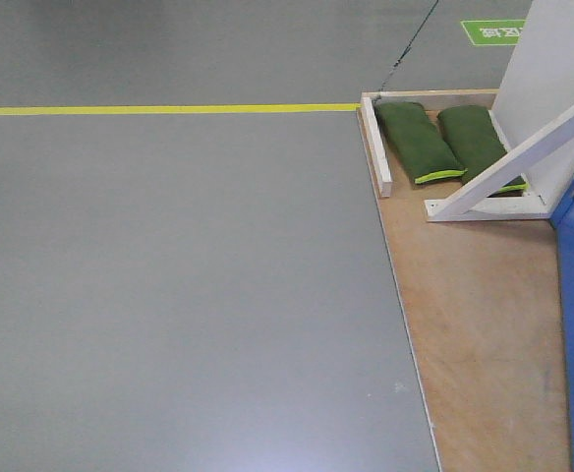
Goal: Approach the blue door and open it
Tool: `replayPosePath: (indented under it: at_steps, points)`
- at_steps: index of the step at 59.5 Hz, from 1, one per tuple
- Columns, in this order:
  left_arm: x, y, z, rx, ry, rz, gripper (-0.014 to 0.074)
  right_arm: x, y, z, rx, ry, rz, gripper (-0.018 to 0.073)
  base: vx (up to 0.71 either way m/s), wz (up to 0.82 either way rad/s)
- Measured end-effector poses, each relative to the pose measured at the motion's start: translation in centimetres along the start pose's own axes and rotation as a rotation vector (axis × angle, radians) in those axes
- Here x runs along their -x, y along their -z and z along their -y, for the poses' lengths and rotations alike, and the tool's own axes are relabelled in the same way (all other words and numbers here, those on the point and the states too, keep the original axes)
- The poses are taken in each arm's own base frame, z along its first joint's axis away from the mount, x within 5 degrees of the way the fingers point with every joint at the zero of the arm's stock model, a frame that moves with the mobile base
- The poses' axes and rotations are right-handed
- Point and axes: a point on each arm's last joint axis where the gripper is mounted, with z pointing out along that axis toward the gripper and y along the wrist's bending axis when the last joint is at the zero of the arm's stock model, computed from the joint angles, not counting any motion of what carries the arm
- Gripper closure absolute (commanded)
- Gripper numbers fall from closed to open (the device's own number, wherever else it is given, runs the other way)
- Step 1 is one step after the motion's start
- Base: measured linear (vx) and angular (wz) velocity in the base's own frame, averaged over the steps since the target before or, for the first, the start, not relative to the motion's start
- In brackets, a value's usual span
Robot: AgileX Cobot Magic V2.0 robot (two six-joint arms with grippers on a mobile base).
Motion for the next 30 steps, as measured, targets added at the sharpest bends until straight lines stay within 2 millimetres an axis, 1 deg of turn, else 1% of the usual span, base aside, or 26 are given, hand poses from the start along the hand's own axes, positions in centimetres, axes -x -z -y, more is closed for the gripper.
replayPosePath:
  at_steps: [5,10,15,21,30]
  points:
    - [0.0,0.0,0.0,0.0,0.0,0.0,0.0524,1.9,-0.4,-0.8,0.011,-0.038,0.179,0.0561,0.0,0.0]
    - [0.0,0.0,0.0,0.0,0.0,0.0,0.0524,4.4,-0.1,-1.7,0.029,-0.054,0.372,0.0561,0.0,0.0]
    - [0.0,0.0,0.0,0.0,0.0,0.0,0.0524,7.4,0.8,-3.1,0.061,-0.06,0.573,0.0561,0.0,0.0]
    - [0.0,0.0,0.0,0.0,0.0,0.0,0.0524,10.2,2.1,-4.8,0.105,-0.051,0.74,0.0561,0.0,0.0]
    - [0.0,0.0,0.0,0.0,0.0,0.0,0.0524,13.6,3.5,-7.1,0.156,-0.023,0.939,0.0561,0.0,0.0]
